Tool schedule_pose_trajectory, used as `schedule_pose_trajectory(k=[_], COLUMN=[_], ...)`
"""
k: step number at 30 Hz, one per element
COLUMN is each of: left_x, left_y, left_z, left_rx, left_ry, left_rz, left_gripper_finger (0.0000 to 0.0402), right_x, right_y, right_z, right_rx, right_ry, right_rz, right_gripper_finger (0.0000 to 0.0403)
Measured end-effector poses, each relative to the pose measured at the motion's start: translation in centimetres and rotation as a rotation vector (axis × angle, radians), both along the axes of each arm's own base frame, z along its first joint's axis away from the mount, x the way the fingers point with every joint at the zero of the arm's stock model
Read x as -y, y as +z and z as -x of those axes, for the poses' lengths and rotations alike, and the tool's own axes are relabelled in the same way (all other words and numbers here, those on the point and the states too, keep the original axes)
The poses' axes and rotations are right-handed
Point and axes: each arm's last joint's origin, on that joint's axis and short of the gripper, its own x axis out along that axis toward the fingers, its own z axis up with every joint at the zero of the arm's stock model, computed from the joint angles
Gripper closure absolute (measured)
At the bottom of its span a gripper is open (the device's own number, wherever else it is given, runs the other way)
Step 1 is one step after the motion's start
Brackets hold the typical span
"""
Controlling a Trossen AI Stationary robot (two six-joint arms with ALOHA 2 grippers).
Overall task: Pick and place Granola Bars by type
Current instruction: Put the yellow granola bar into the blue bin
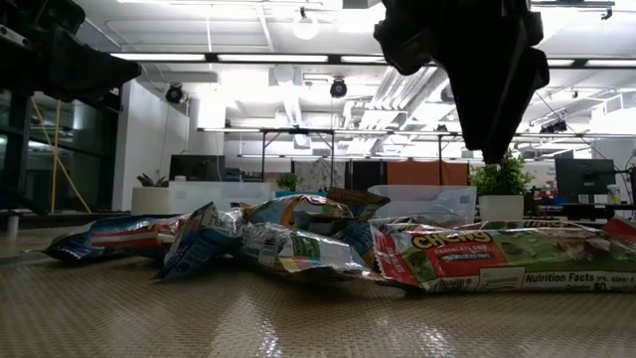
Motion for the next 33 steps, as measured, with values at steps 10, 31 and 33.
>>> schedule_pose_trajectory(k=[10, 31, 33], left_x=[0.0, 0.0, 0.0], left_y=[0.0, 0.0, 0.0], left_z=[0.0, 0.0, 0.0], left_rx=[0.000, 0.000, 0.000], left_ry=[0.000, 0.000, 0.000], left_rz=[0.000, 0.000, 0.000], left_gripper_finger=[0.0400, 0.0400, 0.0400], right_x=[-0.2, -0.6, -0.6], right_y=[-2.6, -6.1, -6.2], right_z=[-0.8, -1.7, -1.7], right_rx=[-0.088, -0.159, -0.160], right_ry=[-0.037, -0.061, -0.062], right_rz=[-0.054, -0.037, -0.042], right_gripper_finger=[0.0163, 0.0165, 0.0171])
